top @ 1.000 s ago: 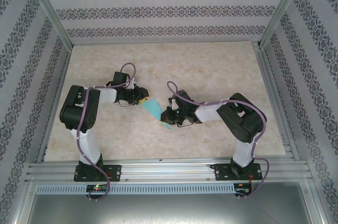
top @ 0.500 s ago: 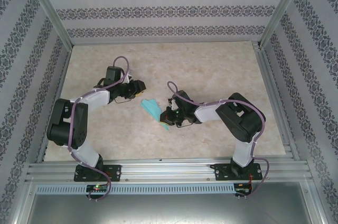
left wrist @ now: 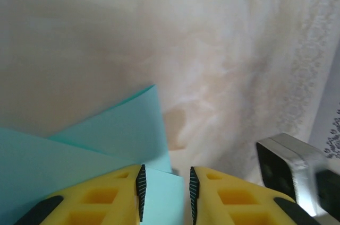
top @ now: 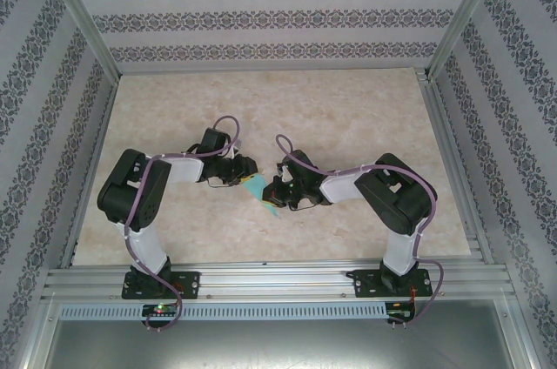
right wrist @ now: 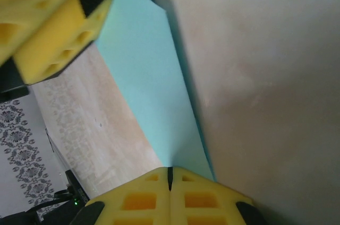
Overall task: Fold a paper plane with a square sheet of paper (pick it up from the middle)
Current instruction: Fold the wing for the fifth time at the center of the table.
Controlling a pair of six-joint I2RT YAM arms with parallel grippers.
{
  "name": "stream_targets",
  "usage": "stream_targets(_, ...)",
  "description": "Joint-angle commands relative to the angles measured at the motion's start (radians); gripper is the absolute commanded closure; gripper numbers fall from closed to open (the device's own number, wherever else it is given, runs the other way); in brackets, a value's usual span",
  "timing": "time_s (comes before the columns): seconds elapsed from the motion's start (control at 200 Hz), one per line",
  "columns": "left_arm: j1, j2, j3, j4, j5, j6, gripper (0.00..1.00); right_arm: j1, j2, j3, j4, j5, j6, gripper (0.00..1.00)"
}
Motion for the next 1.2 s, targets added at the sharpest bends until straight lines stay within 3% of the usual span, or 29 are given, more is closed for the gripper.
stream_targets(0.0,-0.001,0.022,-0.025,0.022,-0.061,-0.003,0.69,0.013,-0.037,-0.005,-0.055,0.019,0.0,0.94)
stream_targets(0.17,-0.001,0.043,-0.045,0.04,-0.062,-0.003,0.7,0.014,-0.069,0.069,-0.071,-0.009,-0.034,0.92)
stream_targets(0.48,-0.002,0.041,-0.039,0.018,-0.062,0.005,0.7,0.017,0.049,0.155,-0.161,-0.034,-0.067,0.89)
stream_targets(0.729,-0.001,0.05,-0.021,-0.018,-0.074,0.023,0.71,0.019,-0.004,0.097,-0.337,0.032,-0.164,0.86)
stream_targets(1.054,0.027,0.061,-0.015,-0.021,-0.064,0.028,0.72,0.023,-0.161,-0.107,-0.361,0.018,-0.177,0.83)
stream_targets(1.194,0.027,0.062,-0.01,-0.026,-0.05,0.046,0.72,0.02,-0.224,-0.117,-0.402,0.033,-0.195,0.83)
